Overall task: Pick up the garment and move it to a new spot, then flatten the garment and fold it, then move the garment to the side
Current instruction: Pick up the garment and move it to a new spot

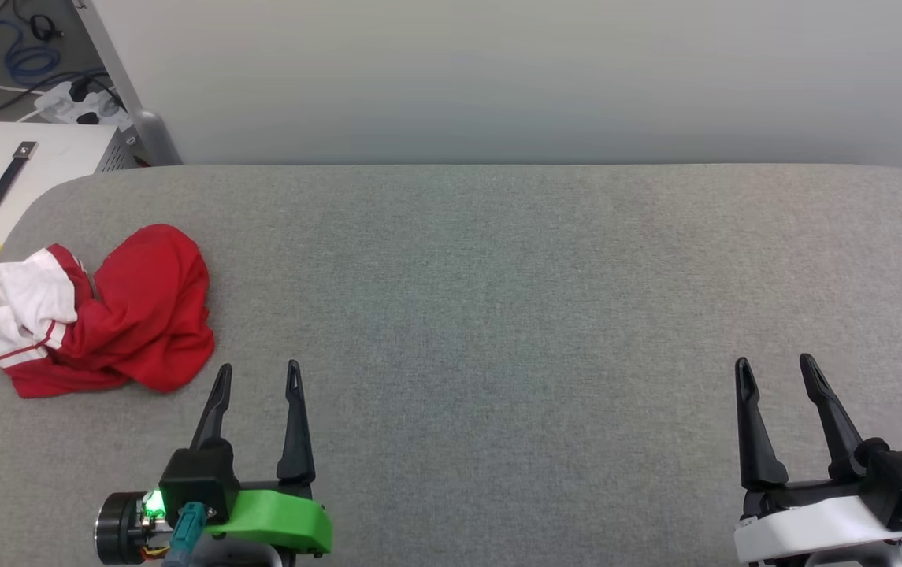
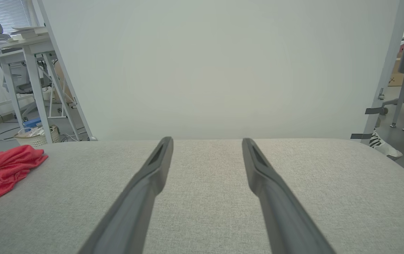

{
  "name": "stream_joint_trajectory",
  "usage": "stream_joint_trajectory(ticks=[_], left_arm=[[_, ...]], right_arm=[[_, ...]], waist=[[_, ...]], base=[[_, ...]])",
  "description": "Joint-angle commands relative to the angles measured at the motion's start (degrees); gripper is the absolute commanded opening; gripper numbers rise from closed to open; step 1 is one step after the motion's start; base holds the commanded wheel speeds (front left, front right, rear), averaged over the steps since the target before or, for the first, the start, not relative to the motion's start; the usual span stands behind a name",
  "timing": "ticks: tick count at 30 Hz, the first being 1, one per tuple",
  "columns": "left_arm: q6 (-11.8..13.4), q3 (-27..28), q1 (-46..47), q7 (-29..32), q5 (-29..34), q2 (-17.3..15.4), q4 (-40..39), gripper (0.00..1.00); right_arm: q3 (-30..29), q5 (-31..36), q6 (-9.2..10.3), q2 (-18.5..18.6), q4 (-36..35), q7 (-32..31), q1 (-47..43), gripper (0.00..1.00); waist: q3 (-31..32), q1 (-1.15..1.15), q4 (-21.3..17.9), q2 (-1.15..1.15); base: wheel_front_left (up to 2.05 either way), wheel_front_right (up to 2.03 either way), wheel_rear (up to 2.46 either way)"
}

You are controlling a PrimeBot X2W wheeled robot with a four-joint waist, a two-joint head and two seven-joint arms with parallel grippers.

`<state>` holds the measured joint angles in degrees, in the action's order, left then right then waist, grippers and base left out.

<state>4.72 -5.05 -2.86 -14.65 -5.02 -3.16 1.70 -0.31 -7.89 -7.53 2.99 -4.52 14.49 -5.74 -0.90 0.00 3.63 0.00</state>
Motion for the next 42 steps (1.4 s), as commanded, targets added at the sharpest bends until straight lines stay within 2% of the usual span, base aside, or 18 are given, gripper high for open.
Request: stream_joint_trajectory(ticks=[1, 11, 31, 42], left_arm=[[0.1, 0.2, 0.0, -0.3, 0.2, 0.3, 0.2, 1.0], [0.5, 1.0, 0.8, -0.3, 0.2, 0.3, 0.3, 1.0], [1.8, 2.3, 1.9, -0.3, -2.4, 0.3, 0.6, 1.0], [2.2, 2.7, 1.6, -0.3, -3.5, 0.3, 0.8, 1.0]], right_arm=[[0.1, 0.2, 0.04, -0.1, -0.3, 0.5, 0.0, 1.0], [0.3, 0.8, 0.04, -0.1, -0.7, 0.5, 0.5, 1.0], [1.3, 2.8, 0.04, -0.1, -0.9, 0.5, 1.3, 1.0], [1.8, 3.2, 0.04, -0.1, -1.1, 0.5, 1.1, 1.0]], waist=[[-0.3, 0.0, 1.2, 0.0], [-1.9, 0.0, 7.1, 0.0], [-4.3, 0.0, 22.7, 0.0], [-4.7, 0.0, 27.9, 0.0]], base=[[0.0, 0.0, 0.0], [0.0, 0.0, 0.0], [0.0, 0.0, 0.0], [0.0, 0.0, 0.0]])
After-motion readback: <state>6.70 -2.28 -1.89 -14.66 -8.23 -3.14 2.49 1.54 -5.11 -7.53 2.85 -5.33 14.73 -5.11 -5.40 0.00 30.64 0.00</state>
